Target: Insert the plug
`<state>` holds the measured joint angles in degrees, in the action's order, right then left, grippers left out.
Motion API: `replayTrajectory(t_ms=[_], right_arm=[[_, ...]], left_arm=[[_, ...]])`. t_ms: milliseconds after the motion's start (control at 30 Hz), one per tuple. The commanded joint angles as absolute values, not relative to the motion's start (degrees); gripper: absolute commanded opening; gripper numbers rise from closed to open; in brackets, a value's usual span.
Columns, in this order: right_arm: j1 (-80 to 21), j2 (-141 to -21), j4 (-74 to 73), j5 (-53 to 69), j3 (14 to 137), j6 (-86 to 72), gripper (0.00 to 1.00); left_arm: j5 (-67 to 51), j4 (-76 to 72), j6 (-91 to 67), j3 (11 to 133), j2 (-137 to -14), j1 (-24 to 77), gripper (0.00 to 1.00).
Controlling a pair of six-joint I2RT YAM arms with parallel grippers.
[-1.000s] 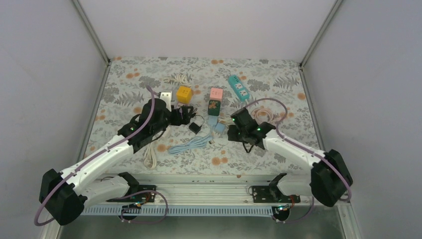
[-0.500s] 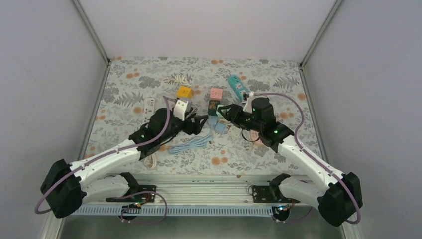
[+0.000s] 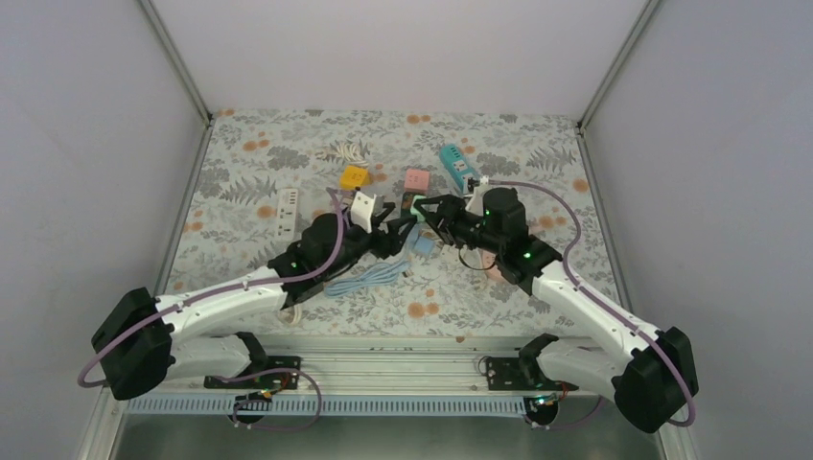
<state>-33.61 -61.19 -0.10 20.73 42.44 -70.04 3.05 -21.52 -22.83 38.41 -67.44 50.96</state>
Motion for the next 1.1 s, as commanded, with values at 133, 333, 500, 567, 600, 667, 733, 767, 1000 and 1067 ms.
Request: replayTrajectory(t_ms=[133, 333, 500, 567, 600, 667, 733, 767, 1000, 1067], right_arm=[[-36.33, -62.41, 1.41, 17.63, 43.18, -73.45, 0.42], [-37.0, -62.45, 1.66, 17.83, 43.59, -74.76, 0.43], [-37.5, -62.48, 2.16, 18.45, 43.12, -75.91, 0.44], [-37.61, -62.59, 2.24, 18.65, 43.11, -76.03, 0.44], [-37.62, -62.66, 2.28, 18.83, 43.07, -76.07, 0.44], [-37.75, -62.88, 2.63, 19.08, 42.87, -76.03, 0.44], [-37.79, -62.84, 3.88, 19.44, 41.89, -76.9, 0.44], [-37.86, -62.84, 4.15, 19.59, 41.27, -77.81, 0.44], [-37.93, -61.84, -1.28, 13.83, 42.06, -73.21, 0.68], [-37.74, -60.86, -4.85, 10.35, 43.28, -70.7, 0.8]], left_arm=[[8.6, -26.81, -24.53, 39.89, -70.32, 56.15, 0.63], [13.22, -27.03, -27.5, 41.05, -72.23, 56.64, 0.5], [11.67, -26.74, -27.99, 43.49, -75.0, 56.77, 0.44], [11.4, -27.19, -27.74, 43.53, -75.35, 56.78, 0.43], [11.47, -26.98, -27.49, 43.86, -75.45, 56.78, 0.4], [12.48, -26.11, -27.41, 44.52, -75.5, 56.78, 0.34], [13.73, -24.41, -27.77, 45.64, -75.77, 56.78, 0.24], [13.98, -23.35, -27.92, 46.53, -76.09, 56.82, 0.19], [14.84, -20.31, -28.1, 48.38, -77.63, 56.88, 0.07], [15.74, -19.05, -28.21, 48.51, -77.41, 56.84, 0.07]])
